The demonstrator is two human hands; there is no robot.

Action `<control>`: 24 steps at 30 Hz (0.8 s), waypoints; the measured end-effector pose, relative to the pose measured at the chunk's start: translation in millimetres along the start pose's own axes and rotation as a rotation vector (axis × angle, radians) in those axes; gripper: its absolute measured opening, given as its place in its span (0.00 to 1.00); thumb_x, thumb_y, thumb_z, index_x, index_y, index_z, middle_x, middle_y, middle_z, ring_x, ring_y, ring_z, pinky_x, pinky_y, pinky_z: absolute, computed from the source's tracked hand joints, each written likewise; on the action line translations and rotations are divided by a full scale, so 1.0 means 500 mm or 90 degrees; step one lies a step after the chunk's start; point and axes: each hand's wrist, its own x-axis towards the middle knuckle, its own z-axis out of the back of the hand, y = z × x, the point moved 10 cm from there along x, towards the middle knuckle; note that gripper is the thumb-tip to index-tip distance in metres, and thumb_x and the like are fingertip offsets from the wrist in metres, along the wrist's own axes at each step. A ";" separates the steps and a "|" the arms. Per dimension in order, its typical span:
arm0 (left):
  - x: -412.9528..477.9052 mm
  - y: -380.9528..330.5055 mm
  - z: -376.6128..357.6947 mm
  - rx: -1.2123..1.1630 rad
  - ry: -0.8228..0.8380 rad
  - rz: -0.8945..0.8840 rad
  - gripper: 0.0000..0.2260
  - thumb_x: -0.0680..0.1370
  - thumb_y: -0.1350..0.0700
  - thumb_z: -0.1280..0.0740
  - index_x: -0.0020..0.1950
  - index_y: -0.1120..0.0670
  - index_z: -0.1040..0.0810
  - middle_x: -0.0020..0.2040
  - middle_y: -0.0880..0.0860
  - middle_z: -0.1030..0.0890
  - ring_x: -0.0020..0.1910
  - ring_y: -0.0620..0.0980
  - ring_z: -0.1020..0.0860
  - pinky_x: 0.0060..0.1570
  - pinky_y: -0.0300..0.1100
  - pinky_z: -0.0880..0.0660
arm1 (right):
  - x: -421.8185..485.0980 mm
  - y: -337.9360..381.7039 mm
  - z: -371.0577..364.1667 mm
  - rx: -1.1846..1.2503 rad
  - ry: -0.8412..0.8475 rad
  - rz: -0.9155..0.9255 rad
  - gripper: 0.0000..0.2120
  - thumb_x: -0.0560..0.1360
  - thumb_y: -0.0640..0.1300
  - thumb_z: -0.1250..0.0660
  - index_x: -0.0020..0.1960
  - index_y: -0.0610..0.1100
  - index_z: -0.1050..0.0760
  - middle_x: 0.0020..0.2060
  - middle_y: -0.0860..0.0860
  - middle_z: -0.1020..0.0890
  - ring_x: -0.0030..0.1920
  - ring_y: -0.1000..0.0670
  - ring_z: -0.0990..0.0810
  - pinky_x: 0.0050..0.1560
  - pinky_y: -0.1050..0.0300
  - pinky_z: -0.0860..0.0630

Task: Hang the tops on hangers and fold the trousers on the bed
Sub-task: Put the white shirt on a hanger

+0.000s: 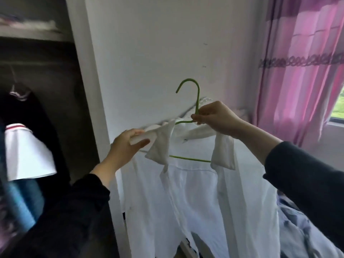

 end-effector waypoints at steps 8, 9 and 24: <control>-0.066 0.267 0.212 -0.049 0.050 0.091 0.14 0.79 0.63 0.35 0.51 0.43 0.18 0.48 0.44 0.16 0.51 0.43 0.19 0.53 0.41 0.23 | 0.088 0.119 -0.250 0.003 0.066 0.016 0.16 0.76 0.49 0.31 0.35 0.39 0.21 0.30 0.43 0.24 0.32 0.50 0.30 0.36 0.56 0.36; -0.064 0.289 0.232 -0.037 0.032 0.103 0.15 0.78 0.65 0.36 0.54 0.46 0.18 0.49 0.45 0.16 0.52 0.45 0.19 0.54 0.41 0.24 | 0.097 0.137 -0.279 0.010 0.070 0.020 0.16 0.76 0.49 0.31 0.35 0.39 0.21 0.30 0.44 0.25 0.32 0.49 0.30 0.35 0.56 0.36; 0.051 0.474 0.342 0.142 0.055 0.181 0.20 0.77 0.54 0.39 0.70 0.51 0.28 0.67 0.51 0.25 0.66 0.52 0.27 0.65 0.43 0.31 | 0.307 0.384 -0.659 -0.191 0.128 0.127 0.16 0.77 0.43 0.36 0.32 0.39 0.30 0.27 0.47 0.31 0.33 0.43 0.31 0.34 0.58 0.37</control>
